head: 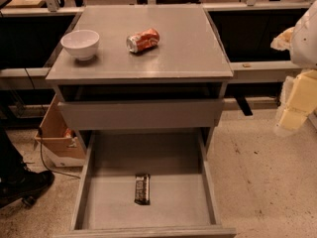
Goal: Pick rxbar chocolate from middle drawer and place on counter
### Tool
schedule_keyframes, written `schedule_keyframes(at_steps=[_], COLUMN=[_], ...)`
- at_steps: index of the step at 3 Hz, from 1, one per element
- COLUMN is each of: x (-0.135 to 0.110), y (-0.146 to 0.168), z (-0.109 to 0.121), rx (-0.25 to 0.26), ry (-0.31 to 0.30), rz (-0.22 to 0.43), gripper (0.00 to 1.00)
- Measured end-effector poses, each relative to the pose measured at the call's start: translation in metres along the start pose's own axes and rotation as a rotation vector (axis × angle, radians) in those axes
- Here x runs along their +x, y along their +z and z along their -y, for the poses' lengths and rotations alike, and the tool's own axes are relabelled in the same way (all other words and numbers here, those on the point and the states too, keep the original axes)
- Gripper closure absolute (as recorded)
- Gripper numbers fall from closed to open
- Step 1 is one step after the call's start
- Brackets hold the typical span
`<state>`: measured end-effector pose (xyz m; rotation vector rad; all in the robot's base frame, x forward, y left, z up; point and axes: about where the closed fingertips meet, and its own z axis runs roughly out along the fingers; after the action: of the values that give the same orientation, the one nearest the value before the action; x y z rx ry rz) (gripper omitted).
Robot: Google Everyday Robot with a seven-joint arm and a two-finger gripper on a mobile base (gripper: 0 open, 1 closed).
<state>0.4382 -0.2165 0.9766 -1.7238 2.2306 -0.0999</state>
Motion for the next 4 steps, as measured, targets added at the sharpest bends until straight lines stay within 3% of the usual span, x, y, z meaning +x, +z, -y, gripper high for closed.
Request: schedule_keyframes(at_steps=[1, 2, 4], x=[0.000, 0.003, 0.018], y=[0.000, 0.020, 0.135], z=[0.000, -0.012, -0.073], rx=[0.000, -0.005, -0.058], ry=[0.000, 0.010, 0.016], rz=[0.000, -0.002, -0.008], gripper=[0.00, 0.00, 0.00])
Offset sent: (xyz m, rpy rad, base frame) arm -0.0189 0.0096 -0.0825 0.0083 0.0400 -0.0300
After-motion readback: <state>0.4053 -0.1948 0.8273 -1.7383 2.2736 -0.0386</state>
